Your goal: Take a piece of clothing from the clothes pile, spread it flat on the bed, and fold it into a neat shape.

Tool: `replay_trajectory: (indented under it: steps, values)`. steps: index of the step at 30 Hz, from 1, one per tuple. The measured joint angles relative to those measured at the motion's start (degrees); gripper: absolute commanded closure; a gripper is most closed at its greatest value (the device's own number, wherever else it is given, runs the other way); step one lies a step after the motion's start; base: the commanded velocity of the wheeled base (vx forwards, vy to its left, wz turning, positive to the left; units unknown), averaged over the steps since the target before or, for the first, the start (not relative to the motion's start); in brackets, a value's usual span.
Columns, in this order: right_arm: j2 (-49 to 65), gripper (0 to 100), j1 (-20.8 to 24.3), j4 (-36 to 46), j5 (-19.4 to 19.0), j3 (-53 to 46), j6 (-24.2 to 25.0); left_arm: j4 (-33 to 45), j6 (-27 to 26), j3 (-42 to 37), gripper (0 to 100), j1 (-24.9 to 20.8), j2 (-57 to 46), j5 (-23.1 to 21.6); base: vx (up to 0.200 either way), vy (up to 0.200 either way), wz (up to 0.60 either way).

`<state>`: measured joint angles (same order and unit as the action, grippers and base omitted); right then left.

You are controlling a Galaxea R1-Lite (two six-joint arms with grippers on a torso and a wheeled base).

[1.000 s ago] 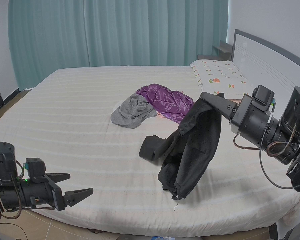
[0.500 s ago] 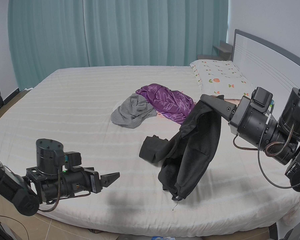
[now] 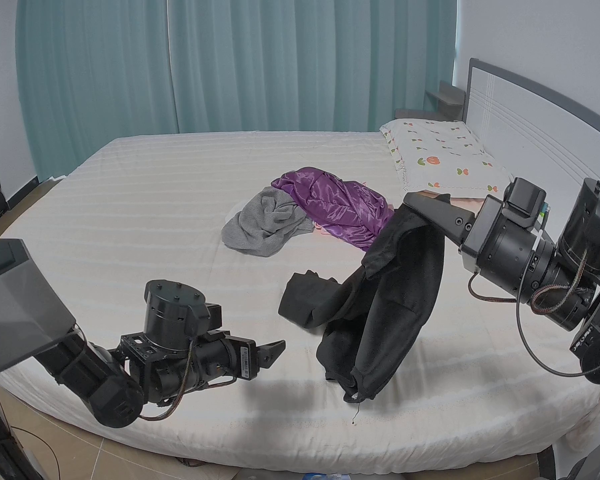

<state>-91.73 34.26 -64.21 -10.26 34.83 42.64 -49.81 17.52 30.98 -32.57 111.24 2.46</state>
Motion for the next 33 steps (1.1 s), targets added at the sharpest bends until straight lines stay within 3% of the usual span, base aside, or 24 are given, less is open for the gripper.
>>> replay_trajectory:
  steps: [13,25,33]
  values:
    - [0.30,100,-0.06,-0.04,0.06,-0.33,-0.02,0.00,-0.04,10.51,0,-2.40,7.80,3.77,0.000,0.000,0.00]
    - [1.46,100,-0.16,-0.09,0.44,-0.49,-0.02,0.51,-0.34,20.74,0,-3.39,15.38,3.77,0.000,0.000,0.00]
    - [2.96,100,0.78,0.22,0.39,-0.13,-0.30,0.06,-0.22,22.27,0,-2.97,18.05,0.68,0.000,0.000,0.00]
